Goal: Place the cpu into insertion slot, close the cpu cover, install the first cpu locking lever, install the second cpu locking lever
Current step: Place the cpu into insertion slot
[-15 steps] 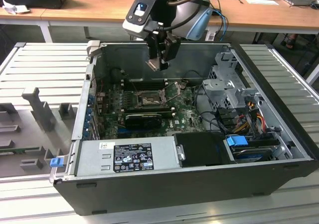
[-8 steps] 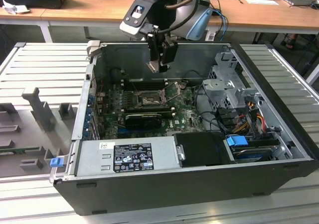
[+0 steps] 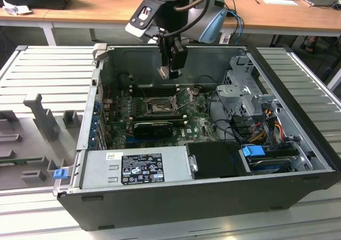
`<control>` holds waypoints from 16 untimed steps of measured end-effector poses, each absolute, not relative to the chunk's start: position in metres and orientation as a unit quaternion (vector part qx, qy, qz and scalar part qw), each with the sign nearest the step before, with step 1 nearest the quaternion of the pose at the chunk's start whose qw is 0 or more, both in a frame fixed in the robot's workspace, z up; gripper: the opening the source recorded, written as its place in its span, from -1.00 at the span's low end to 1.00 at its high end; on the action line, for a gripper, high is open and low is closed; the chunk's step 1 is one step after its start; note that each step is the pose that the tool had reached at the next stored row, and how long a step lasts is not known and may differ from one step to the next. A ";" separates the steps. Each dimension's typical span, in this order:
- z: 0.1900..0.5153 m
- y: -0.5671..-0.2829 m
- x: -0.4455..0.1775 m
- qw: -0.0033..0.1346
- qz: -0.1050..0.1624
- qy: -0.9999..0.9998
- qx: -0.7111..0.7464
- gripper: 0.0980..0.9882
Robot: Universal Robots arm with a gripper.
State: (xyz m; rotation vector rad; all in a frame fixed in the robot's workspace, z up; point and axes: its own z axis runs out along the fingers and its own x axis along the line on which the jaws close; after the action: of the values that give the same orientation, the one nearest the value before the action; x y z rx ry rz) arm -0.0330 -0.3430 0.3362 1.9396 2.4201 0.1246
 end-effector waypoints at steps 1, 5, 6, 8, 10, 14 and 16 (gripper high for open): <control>0.336 -0.343 -0.033 0.019 0.040 0.777 0.628 -0.03; 0.335 -0.343 -0.033 0.019 0.040 0.772 0.634 -0.03; 0.334 -0.343 -0.033 0.019 0.040 0.772 0.634 -0.03; 0.333 -0.343 -0.033 0.019 0.040 0.772 0.634 -0.03; 0.333 -0.343 -0.033 0.019 0.040 0.772 0.634 -0.03; 0.332 -0.343 -0.033 0.019 0.040 0.771 0.635 -0.03; 0.332 -0.343 -0.033 0.019 0.040 0.771 0.635 -0.03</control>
State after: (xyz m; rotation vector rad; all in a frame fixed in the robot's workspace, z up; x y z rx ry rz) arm -0.0333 -0.3430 0.3317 1.9708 2.3935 0.1237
